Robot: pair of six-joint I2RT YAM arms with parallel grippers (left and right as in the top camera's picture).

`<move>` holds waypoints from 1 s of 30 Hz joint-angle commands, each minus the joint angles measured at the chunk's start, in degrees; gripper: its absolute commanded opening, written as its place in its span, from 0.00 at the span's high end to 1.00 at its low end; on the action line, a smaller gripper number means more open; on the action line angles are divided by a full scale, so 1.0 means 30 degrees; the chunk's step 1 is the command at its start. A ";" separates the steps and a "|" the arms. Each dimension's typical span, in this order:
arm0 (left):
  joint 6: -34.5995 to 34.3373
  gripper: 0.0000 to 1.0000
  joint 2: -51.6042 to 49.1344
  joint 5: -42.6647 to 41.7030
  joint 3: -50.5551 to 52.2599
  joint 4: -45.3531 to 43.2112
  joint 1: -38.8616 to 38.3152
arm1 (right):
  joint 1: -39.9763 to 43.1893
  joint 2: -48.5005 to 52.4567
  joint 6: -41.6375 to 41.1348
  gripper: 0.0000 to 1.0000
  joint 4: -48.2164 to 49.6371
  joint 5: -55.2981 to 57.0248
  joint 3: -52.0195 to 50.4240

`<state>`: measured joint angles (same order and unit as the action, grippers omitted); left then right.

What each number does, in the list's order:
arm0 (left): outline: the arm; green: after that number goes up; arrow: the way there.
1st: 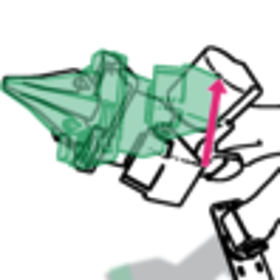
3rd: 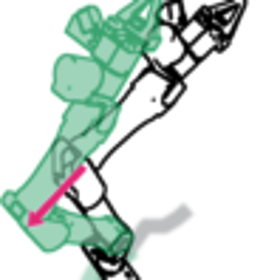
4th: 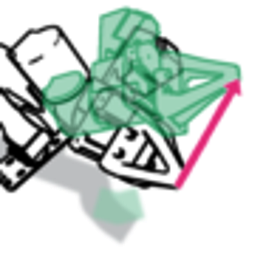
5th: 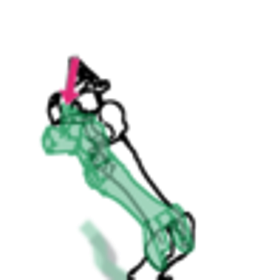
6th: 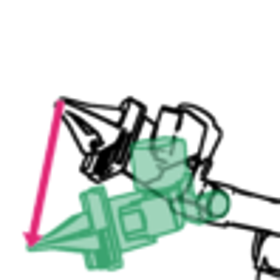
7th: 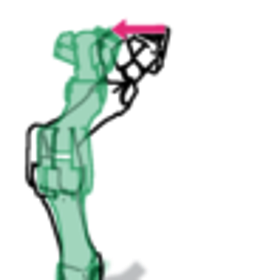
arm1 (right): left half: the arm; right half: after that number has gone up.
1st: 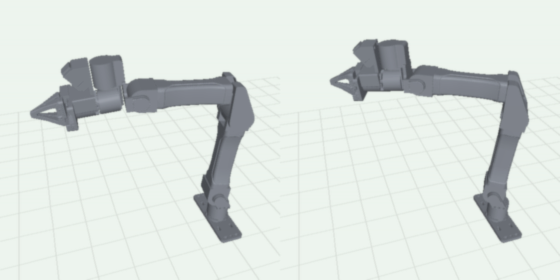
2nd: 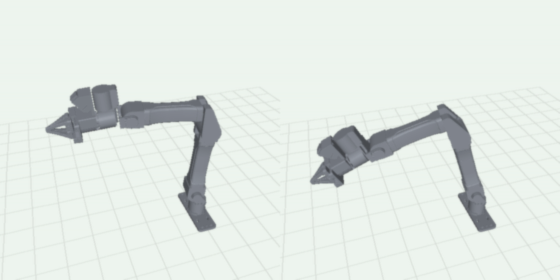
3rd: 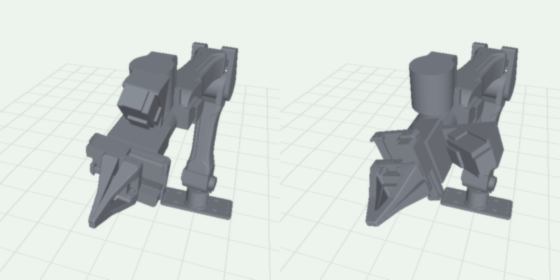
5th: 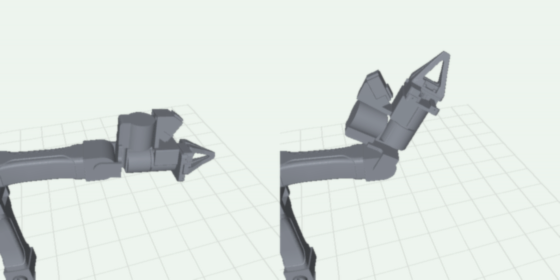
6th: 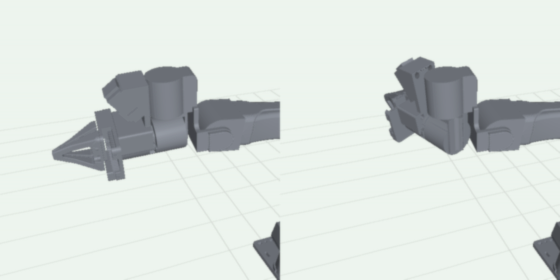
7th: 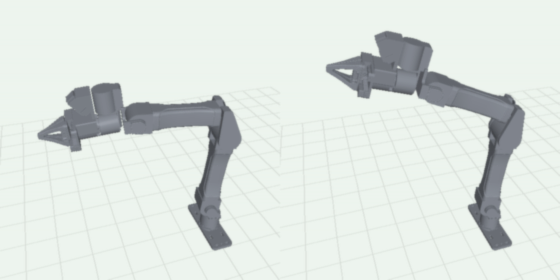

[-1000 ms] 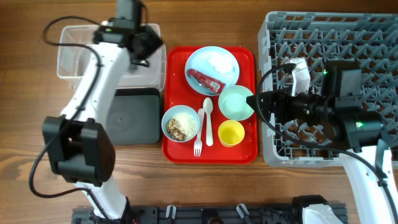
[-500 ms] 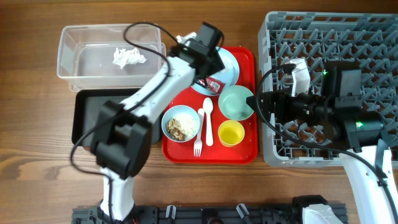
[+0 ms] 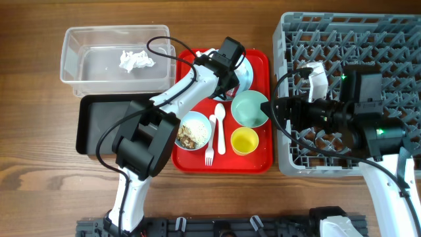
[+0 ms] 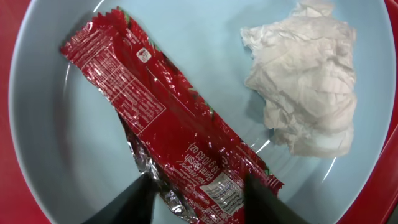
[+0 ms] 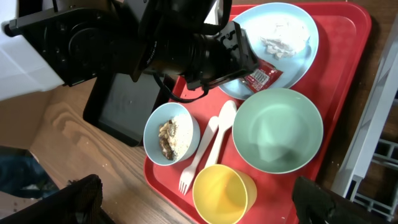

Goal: Sort waste into correct bins and load items into the dishwasher rack
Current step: 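Grasp the red snack wrapper on the plate with the left gripper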

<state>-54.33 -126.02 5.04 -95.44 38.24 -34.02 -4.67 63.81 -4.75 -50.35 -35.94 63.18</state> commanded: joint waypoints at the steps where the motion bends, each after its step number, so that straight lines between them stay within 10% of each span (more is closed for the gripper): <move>1: -0.0058 0.68 -0.0656 0.1137 -0.0051 -0.0146 0.0000 | 0.0044 0.0160 -0.0131 0.00 -0.0102 0.0168 0.0437; 5: -0.0058 0.73 -0.1231 0.1275 -0.0051 -0.0437 0.0000 | 0.0044 0.0160 -0.0131 0.00 -0.0160 0.0160 0.0437; 11: -0.0058 0.22 -0.1603 0.1275 -0.0051 -0.0772 0.0000 | 0.0044 0.0160 -0.0124 0.00 -0.0168 0.0160 0.0437; 16: -0.0058 0.14 -0.1734 0.1282 -0.0044 -0.0780 0.0000 | 0.0044 0.0160 -0.0131 0.00 -0.0175 0.0160 0.0437; 26: -0.0036 0.92 -0.2557 0.1137 -0.0044 -0.0379 0.0000 | 0.0044 0.0160 -0.0131 0.00 -0.0175 0.0160 0.0437; 30: 0.0823 0.96 -0.2288 0.0984 -0.0117 -0.0306 0.0022 | 0.0044 0.0160 -0.0131 0.00 -0.0175 0.0160 0.0437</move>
<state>-54.11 -129.45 9.80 -96.62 36.23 -34.02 -4.67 63.81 -4.73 -50.81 -35.94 63.18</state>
